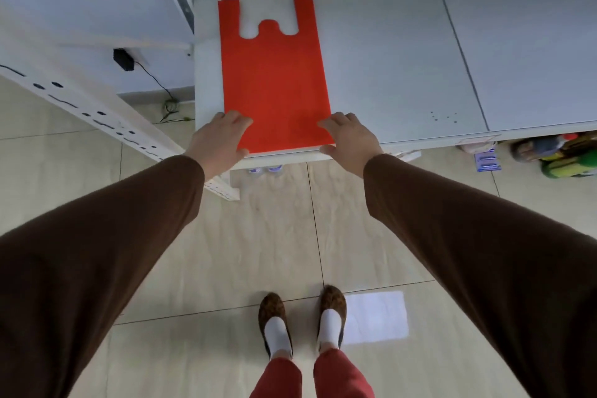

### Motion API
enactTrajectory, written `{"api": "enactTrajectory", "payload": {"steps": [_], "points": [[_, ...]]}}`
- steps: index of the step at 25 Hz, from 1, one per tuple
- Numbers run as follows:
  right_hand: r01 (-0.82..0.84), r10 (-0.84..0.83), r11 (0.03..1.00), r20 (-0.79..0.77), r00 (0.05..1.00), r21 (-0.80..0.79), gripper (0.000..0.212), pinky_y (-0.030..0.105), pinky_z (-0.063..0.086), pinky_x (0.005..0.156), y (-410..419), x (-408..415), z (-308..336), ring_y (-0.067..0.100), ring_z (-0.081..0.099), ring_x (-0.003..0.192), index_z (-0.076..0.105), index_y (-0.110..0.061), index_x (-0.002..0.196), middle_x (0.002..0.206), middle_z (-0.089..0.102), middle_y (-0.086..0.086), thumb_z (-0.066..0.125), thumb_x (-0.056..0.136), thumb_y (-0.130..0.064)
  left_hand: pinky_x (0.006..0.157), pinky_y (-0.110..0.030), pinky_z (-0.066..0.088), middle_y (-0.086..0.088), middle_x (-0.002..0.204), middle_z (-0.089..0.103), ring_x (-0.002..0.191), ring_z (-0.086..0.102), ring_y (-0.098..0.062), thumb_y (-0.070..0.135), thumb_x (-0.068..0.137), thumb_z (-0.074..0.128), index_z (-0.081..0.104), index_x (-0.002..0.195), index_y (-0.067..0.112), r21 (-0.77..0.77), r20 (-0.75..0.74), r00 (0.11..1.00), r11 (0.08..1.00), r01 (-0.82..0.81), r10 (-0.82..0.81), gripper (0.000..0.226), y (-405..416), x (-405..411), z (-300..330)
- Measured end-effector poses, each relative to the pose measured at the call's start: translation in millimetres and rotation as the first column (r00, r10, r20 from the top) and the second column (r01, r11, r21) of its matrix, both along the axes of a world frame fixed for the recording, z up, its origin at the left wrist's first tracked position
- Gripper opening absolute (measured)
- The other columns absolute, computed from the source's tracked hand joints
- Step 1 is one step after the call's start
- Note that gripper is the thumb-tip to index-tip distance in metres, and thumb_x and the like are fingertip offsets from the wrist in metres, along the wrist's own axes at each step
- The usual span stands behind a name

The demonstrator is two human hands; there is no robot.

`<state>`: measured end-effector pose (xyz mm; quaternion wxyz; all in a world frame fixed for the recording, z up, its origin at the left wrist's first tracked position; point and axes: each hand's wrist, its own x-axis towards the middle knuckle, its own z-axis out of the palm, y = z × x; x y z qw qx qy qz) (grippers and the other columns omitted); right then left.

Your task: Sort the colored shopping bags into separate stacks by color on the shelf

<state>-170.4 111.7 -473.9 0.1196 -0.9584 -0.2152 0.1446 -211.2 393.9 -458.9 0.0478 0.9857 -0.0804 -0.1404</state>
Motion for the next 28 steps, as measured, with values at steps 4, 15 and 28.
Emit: {"api": "enactTrajectory", "payload": {"steps": [4, 15, 28], "points": [[-0.102, 0.107, 0.991, 0.056, 0.993, -0.086, 0.061, 0.042, 0.04, 0.104, 9.5, 26.1, -34.9, 0.025, 0.033, 0.134, 0.037, -0.029, 0.145, 0.15, 0.037, -0.001, 0.059, 0.09, -0.039, 0.104, -0.045, 0.04, -0.005, 0.156, 0.029, 0.135, 0.035, -0.031, 0.049, 0.089, 0.06, 0.029, 0.151, 0.028, 0.078, -0.01, 0.995, 0.991, 0.104, -0.104, 0.073, 2.5, 23.7, -40.7], [-0.212, 0.219, 0.966, 0.035, 0.975, -0.148, 0.055, 0.043, 0.047, 0.1, -4.6, 45.4, -51.7, 0.02, 0.033, 0.133, 0.035, -0.036, 0.146, 0.153, 0.033, -0.007, 0.054, 0.095, -0.032, 0.097, -0.042, 0.048, -0.001, 0.152, 0.037, 0.132, 0.036, -0.024, 0.05, 0.094, 0.051, 0.031, 0.15, 0.034, 0.112, 0.031, 0.987, 0.981, 0.156, -0.16, 0.062, 7.2, 26.7, -68.2], [-0.1, 0.112, 0.987, 0.09, 0.99, -0.125, 0.064, 0.043, 0.031, 0.112, -14.3, 6.3, -14.5, 0.026, 0.022, 0.144, 0.031, -0.027, 0.149, 0.16, 0.022, -0.001, 0.056, 0.09, -0.029, 0.113, -0.046, 0.033, -0.003, 0.164, 0.011, 0.147, 0.019, -0.028, 0.033, 0.092, 0.06, 0.023, 0.153, 0.023, 0.04, -0.02, 0.999, 0.999, -0.037, 0.038, 0.072, -16.9, -25.3, -36.1]]}}
